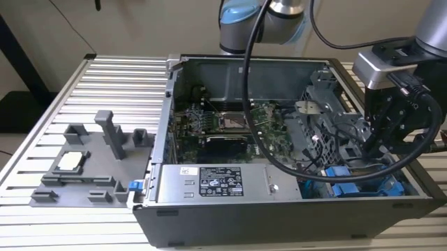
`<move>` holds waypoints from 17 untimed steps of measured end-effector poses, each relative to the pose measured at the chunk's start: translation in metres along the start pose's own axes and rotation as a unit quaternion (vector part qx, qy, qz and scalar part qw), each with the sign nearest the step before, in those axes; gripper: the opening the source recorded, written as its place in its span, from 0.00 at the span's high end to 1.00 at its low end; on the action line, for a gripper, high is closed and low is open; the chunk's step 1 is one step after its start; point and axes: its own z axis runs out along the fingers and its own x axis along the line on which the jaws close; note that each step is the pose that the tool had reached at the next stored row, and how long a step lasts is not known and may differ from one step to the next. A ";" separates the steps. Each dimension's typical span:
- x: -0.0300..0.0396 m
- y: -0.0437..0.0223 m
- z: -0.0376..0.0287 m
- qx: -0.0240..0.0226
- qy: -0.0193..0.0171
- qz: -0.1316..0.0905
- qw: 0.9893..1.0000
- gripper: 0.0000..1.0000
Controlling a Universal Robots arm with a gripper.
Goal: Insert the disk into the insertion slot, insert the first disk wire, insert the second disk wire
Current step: 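Insert the first disk wire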
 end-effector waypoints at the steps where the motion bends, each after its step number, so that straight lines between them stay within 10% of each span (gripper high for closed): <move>1: -0.0001 0.0000 0.0006 0.000 -0.001 0.002 1.000 0.81; 5: -0.0003 -0.0007 0.0025 -0.002 -0.003 0.009 1.000 0.81; 9: -0.0002 -0.0045 0.0037 -0.016 -0.004 0.009 1.000 0.81; 17: -0.0001 -0.0060 0.0040 -0.018 -0.006 0.009 1.000 0.81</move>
